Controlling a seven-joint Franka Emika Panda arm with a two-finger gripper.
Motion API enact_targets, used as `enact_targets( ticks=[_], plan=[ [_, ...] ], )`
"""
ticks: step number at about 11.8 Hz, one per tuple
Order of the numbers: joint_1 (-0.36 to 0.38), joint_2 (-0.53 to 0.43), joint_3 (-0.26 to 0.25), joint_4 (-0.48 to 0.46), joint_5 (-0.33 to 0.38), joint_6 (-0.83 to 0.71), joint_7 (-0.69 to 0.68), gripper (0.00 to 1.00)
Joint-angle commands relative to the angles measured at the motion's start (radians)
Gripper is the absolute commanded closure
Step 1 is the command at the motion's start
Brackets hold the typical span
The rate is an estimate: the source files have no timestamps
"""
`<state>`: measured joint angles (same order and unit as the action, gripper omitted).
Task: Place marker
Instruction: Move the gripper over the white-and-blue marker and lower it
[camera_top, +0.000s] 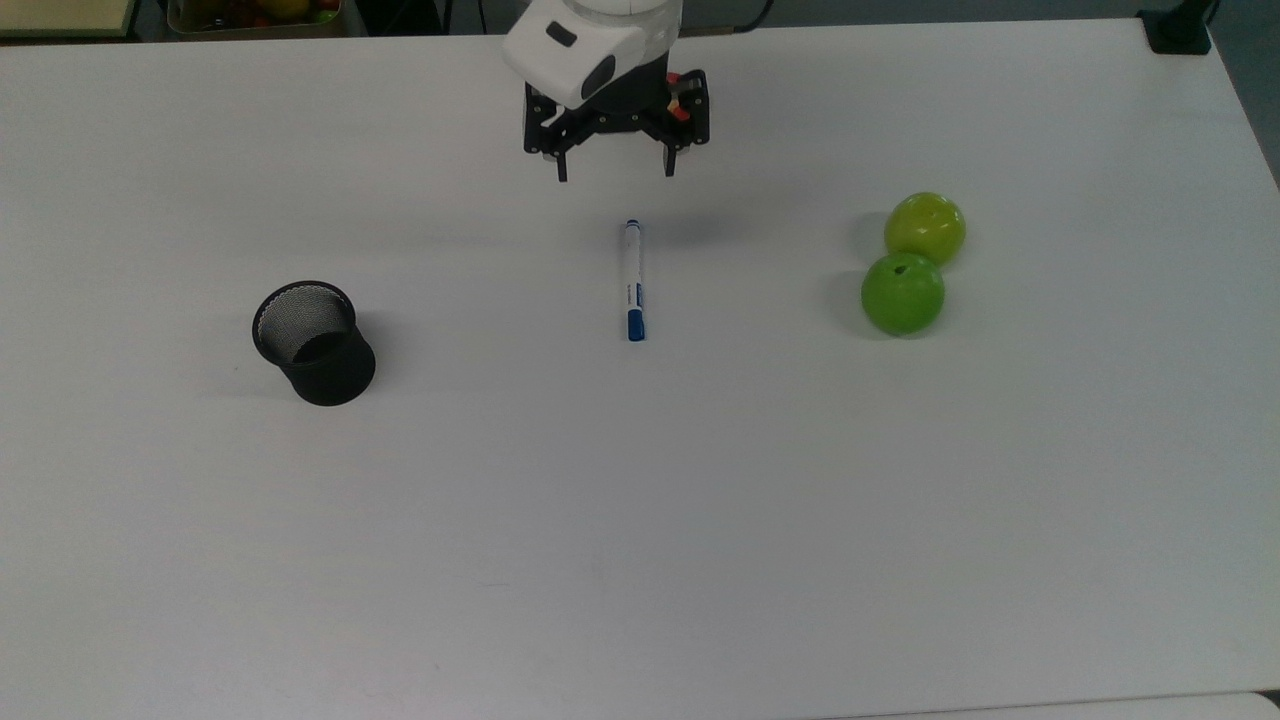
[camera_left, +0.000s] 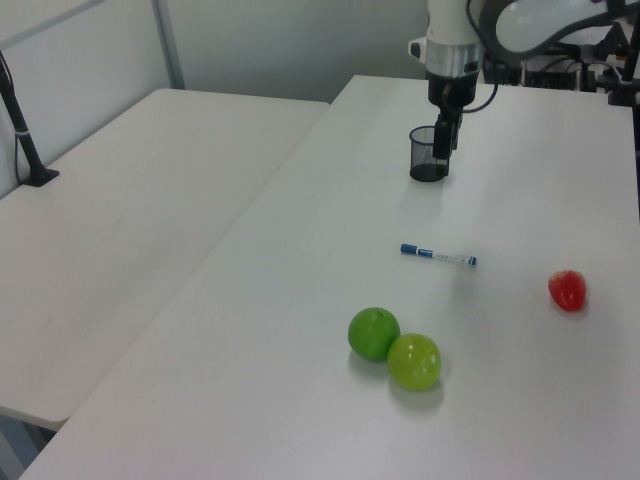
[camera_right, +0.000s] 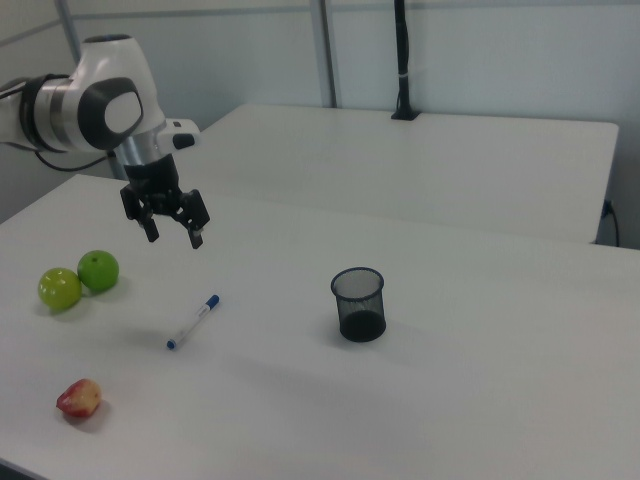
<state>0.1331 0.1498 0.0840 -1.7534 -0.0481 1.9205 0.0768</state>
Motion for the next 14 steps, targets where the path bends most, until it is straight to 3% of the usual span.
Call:
enact_targets(
  ticks=[1,7,14],
  plan=[
    [0.020,0.037,-0.003,-0.049,0.013,0.072,0.070,0.00],
    [0.020,0.175,-0.003,-0.048,-0.001,0.158,0.081,0.00],
    [0.020,0.250,-0.004,-0.048,-0.004,0.256,0.083,0.00]
  ],
)
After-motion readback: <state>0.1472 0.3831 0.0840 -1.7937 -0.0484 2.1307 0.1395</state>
